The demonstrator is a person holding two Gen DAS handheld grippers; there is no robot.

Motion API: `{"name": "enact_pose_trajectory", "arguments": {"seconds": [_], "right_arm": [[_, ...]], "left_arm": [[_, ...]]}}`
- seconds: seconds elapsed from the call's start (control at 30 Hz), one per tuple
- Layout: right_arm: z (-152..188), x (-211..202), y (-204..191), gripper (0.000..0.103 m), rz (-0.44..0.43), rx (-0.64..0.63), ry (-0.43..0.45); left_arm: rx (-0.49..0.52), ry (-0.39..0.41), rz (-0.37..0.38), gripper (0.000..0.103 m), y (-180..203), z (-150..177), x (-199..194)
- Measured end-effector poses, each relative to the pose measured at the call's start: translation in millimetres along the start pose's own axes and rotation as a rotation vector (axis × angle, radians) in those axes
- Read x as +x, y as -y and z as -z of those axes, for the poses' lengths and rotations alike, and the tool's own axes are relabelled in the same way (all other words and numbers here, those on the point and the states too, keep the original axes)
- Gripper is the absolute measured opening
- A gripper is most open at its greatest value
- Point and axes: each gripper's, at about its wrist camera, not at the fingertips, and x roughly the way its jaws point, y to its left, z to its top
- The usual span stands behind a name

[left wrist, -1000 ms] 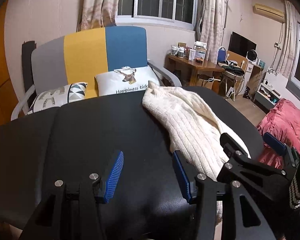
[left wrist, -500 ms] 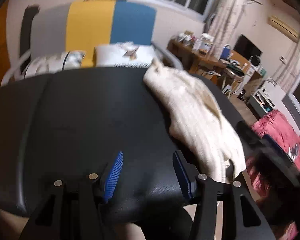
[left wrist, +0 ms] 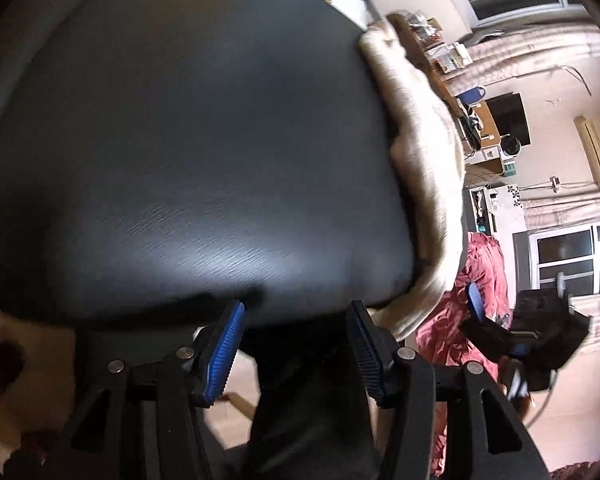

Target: Fold clothes

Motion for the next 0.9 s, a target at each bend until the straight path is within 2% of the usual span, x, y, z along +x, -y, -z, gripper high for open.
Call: {"name": "enact_pose_trajectory", "arguments": {"seconds": [0.1,0.2,0.23,0.3,0.37,0.47,0.6,0.73,0.83,0.9], "right_arm": [[0,-9,6,0.103,0.090,-0.015,0.006],[-14,-13,-5,0.103,0.117,-0.094,0.045],[-20,-12,-9,0.103,0.127,-0.126,0.057],[-33,-9,-14,0.103,0.168,-0.170,0.063],[-46,-8,-3,0.103,0.234,-0.118,0.069],[-57,-13,11,0.103,0.262,-0.089,0.112],[-74,-18,38,0.103,0.212,-0.002,0.120],[-79,-3,43,0.103,0.098,0.041,0.141],[-78,16,46,0.103,0.170,0.010,0.106],[-80,35,48,0.103,0.222,0.000,0.051]], "left_arm": [[0.007,-0.027,0.016,0.065,-21,14,-6],[0.066,0.000,-0.044,0.075,-25,14,-17],[0.082,0.009,-0.058,0.076,-25,13,-20],[0.055,0.024,-0.032,0.076,-30,5,-22],[0.016,0.036,0.002,0.076,-36,-4,-24],[-0.056,0.033,0.041,0.076,-44,-15,-22],[-0.120,0.015,0.085,0.076,-50,-25,-23],[-0.072,0.095,-0.001,0.076,-39,-22,-46],[0.002,0.165,-0.047,0.076,-26,-23,-66],[0.049,0.232,-0.099,0.076,-18,-24,-83]]}}
